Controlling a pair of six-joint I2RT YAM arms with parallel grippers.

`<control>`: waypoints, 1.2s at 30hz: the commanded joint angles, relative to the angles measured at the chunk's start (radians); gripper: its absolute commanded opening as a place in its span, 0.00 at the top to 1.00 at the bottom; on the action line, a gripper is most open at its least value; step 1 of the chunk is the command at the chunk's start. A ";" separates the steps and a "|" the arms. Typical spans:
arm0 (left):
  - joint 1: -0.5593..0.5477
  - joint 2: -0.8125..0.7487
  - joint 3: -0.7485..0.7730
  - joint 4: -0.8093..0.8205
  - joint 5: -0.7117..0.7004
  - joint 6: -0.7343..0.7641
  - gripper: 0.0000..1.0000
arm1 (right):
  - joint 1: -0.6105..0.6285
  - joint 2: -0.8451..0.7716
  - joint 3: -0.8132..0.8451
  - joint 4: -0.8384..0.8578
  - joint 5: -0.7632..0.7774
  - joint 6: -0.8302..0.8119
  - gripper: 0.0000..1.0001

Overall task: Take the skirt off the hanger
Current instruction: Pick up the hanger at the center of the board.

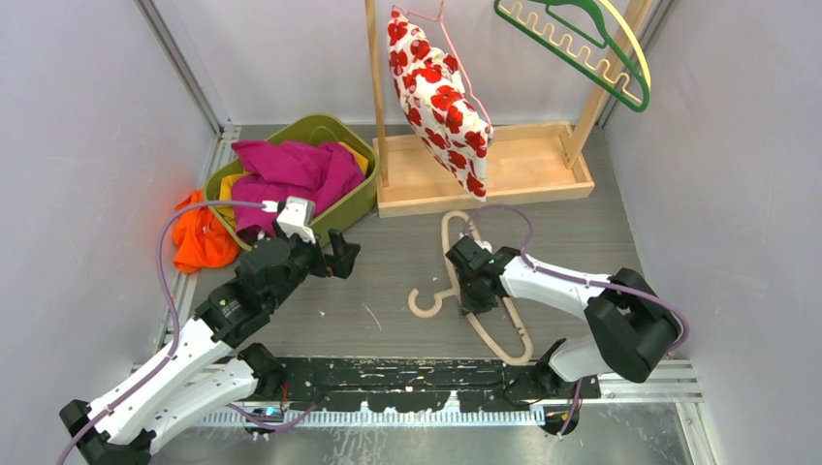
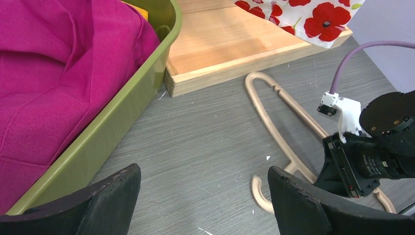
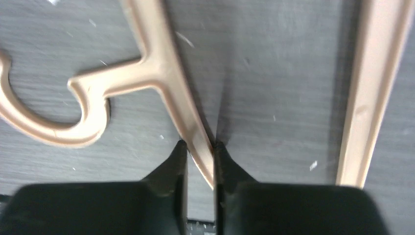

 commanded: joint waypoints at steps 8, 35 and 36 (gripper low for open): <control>0.004 0.007 0.006 0.084 -0.006 0.009 0.01 | 0.017 -0.043 -0.034 0.010 -0.071 0.016 0.99; 0.002 -0.098 0.069 0.023 0.005 -0.002 0.00 | 0.198 -0.407 0.727 -0.350 -0.068 -0.107 0.99; 0.004 -0.097 0.074 0.022 0.011 -0.001 0.00 | 0.197 -0.390 0.788 -0.360 -0.059 -0.127 0.99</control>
